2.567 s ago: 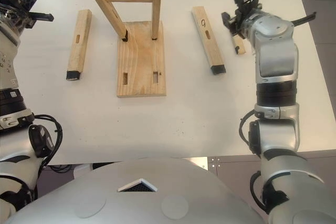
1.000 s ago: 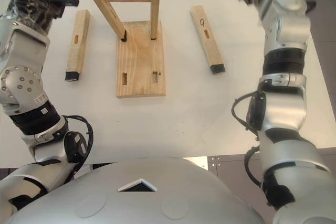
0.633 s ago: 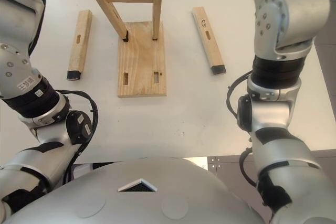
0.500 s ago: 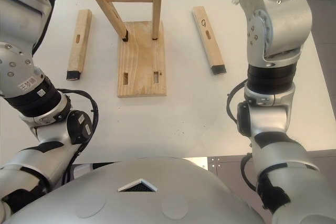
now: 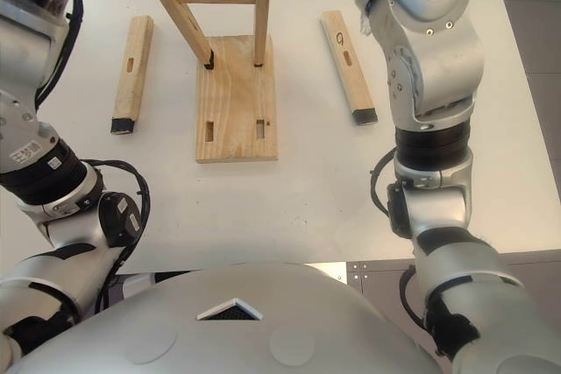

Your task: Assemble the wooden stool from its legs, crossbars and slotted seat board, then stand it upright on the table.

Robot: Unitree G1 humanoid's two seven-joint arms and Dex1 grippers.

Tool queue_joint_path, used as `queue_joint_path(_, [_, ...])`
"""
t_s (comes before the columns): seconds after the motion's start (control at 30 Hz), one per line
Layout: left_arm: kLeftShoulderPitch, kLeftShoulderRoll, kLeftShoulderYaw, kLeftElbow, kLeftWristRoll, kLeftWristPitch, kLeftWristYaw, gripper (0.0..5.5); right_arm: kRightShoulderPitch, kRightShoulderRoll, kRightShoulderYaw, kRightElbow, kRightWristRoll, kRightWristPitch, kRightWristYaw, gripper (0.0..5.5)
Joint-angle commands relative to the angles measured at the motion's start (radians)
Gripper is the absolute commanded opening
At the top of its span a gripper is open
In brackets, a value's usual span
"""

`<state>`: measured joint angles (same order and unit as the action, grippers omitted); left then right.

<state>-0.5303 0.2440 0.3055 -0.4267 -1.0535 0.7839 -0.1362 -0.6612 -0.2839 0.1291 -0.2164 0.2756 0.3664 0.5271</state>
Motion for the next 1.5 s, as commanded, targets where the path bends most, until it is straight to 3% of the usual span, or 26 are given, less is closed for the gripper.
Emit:
queue_joint_path(0.03, [-0.013,-0.020,-0.004,0.022,-0.043,-0.007,0.024,2.23,0.009,0.006,0.019,-0.045,0.020,0.021,0.028,1.31])
queue_joint_path(0.27, [-0.007,-0.027,-0.012,0.036,-0.107,-0.019,0.039,2.23,0.015,0.005,0.040,-0.056,0.016,0.025,0.051,1.31])
queue_joint_path(0.67, [0.015,-0.049,-0.022,0.074,-0.158,-0.047,0.060,0.50,0.008,0.017,0.044,-0.061,0.020,0.027,0.059,1.31])
queue_joint_path(0.87, [0.004,-0.031,-0.010,0.086,-0.160,-0.076,0.066,0.41,0.011,0.010,0.058,-0.058,0.006,0.049,0.064,1.31])
queue_joint_path(0.9, [0.003,-0.008,0.001,0.084,-0.151,-0.077,0.065,0.40,0.013,0.006,0.066,-0.050,-0.002,0.065,0.062,1.68])
queue_joint_path(1.07, [0.005,0.215,0.194,0.048,-0.241,-0.047,0.100,0.37,0.041,-0.037,0.106,-0.023,-0.055,0.091,0.067,2.48])
queue_joint_path(1.17, [0.095,0.379,0.329,0.056,-0.233,-0.026,0.076,0.37,0.064,-0.054,0.117,-0.038,-0.075,0.105,0.075,2.97])
queue_joint_path(1.23, [0.207,0.420,0.360,0.097,-0.121,-0.068,0.009,0.37,0.081,-0.066,0.114,-0.050,-0.084,0.100,0.072,3.10])
queue_joint_path(1.37, [0.353,0.301,0.305,0.257,0.093,-0.269,-0.124,0.37,0.089,-0.068,0.106,-0.029,-0.108,0.078,0.074,3.16])
queue_joint_path(1.5, [0.357,0.184,0.288,0.502,0.191,-0.445,-0.237,0.37,0.089,-0.064,0.110,0.012,-0.120,0.048,0.082,3.16])
